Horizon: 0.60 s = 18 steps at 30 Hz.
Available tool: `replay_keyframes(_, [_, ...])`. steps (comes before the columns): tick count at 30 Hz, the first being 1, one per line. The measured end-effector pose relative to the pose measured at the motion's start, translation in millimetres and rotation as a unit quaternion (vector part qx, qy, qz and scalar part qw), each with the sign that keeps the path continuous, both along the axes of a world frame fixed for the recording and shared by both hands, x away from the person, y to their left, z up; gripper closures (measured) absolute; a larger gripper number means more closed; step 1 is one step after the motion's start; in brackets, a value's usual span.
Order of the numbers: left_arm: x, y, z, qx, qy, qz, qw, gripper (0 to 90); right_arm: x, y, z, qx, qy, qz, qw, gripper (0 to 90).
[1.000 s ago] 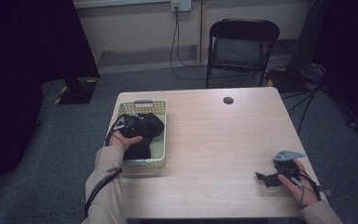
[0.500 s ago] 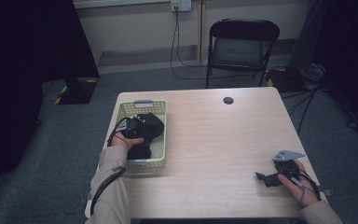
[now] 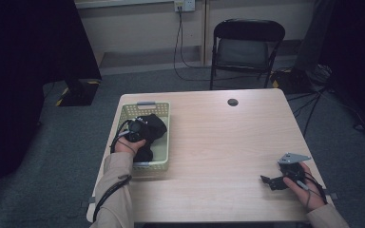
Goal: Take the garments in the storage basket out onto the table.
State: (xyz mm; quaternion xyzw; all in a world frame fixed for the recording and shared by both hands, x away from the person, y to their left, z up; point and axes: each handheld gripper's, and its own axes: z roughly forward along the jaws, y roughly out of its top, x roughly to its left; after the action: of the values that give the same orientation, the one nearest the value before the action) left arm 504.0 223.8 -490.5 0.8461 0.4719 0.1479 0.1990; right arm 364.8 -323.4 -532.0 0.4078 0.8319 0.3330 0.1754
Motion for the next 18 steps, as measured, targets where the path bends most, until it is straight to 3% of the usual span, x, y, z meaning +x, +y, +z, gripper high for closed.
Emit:
replay_keyframes(7, [-3.6,-1.8,20.9,-0.033,-0.032,-0.004,0.9989,60.3,0.0,0.0,0.0,0.0,0.0,0.0,1.0,0.0])
replay_keyframes(18, [-9.5,2.8,57.1,-0.097,-0.065,-0.008,0.9932,60.0,0.0,0.0,0.0,0.0,0.0,0.0,1.0,0.0])
